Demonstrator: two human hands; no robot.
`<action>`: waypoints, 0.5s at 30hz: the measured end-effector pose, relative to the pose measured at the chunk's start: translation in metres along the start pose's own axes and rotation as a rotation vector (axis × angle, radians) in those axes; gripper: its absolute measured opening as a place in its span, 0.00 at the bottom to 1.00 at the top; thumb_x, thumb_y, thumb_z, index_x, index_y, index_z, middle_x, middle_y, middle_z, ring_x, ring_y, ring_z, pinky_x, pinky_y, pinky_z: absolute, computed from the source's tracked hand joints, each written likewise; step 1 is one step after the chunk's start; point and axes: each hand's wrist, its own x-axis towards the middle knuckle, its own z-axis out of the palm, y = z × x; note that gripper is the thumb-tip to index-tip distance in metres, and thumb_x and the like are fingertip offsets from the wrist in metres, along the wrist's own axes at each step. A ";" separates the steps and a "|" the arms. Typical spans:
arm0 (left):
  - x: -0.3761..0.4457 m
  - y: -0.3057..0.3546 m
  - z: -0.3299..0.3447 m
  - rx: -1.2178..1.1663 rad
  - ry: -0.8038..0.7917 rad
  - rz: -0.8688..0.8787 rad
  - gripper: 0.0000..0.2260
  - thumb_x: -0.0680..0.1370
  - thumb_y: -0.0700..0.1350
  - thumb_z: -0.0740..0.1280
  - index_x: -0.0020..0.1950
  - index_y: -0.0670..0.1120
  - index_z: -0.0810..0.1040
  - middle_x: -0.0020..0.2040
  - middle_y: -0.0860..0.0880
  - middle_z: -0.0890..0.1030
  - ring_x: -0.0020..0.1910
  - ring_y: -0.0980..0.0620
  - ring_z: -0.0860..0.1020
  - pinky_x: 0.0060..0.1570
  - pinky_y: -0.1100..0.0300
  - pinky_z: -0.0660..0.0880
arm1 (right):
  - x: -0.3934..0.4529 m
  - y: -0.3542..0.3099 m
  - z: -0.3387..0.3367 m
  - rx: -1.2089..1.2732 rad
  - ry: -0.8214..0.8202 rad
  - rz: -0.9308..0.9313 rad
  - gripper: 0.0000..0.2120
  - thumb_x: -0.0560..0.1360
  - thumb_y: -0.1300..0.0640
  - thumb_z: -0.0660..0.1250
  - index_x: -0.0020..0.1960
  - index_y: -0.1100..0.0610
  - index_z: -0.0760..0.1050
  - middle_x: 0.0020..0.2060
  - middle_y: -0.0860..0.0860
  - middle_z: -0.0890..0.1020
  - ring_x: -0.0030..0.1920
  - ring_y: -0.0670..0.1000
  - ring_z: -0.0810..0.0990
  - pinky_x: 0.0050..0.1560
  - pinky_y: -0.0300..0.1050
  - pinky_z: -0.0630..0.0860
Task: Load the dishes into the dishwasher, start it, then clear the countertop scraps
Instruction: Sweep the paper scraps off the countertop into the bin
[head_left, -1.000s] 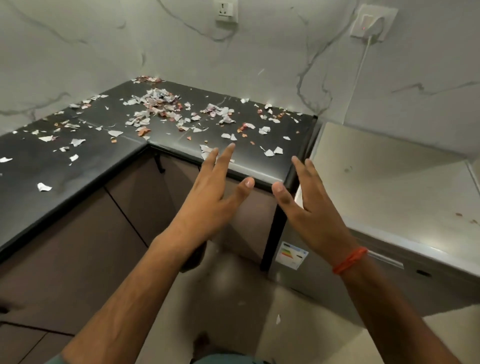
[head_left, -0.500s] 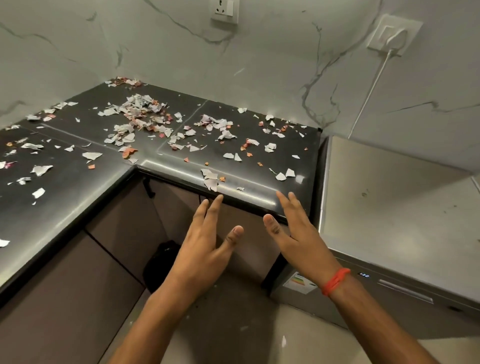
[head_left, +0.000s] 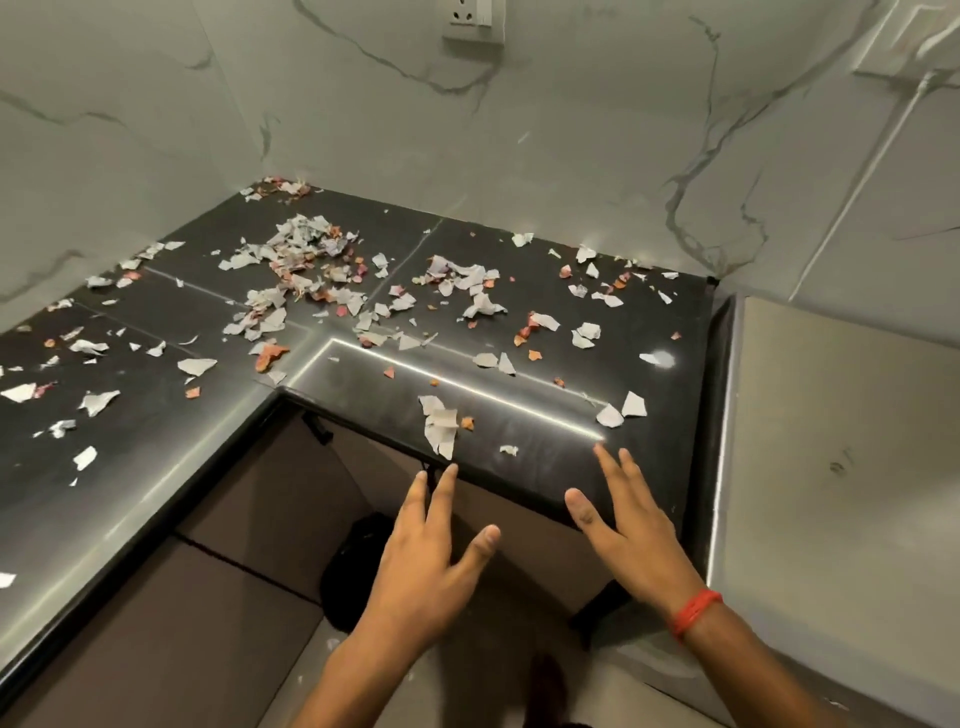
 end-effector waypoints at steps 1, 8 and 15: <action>0.007 0.000 0.003 0.013 0.017 -0.031 0.38 0.79 0.68 0.60 0.83 0.61 0.45 0.84 0.51 0.42 0.83 0.51 0.45 0.80 0.51 0.53 | 0.010 0.008 -0.002 -0.008 0.000 0.001 0.41 0.73 0.26 0.51 0.81 0.38 0.44 0.81 0.44 0.40 0.81 0.47 0.41 0.79 0.59 0.43; 0.035 0.000 0.021 0.041 0.129 -0.211 0.48 0.71 0.76 0.59 0.83 0.60 0.41 0.84 0.48 0.39 0.83 0.49 0.41 0.80 0.48 0.51 | 0.074 0.059 -0.018 -0.153 0.188 -0.051 0.48 0.69 0.25 0.58 0.82 0.41 0.44 0.82 0.49 0.41 0.81 0.50 0.39 0.79 0.58 0.43; 0.075 -0.013 0.021 0.107 0.236 -0.247 0.56 0.63 0.83 0.54 0.82 0.59 0.33 0.83 0.49 0.36 0.82 0.51 0.35 0.81 0.49 0.43 | 0.138 0.091 -0.024 -0.314 0.287 0.039 0.43 0.75 0.30 0.61 0.82 0.48 0.50 0.82 0.54 0.47 0.82 0.53 0.44 0.79 0.63 0.49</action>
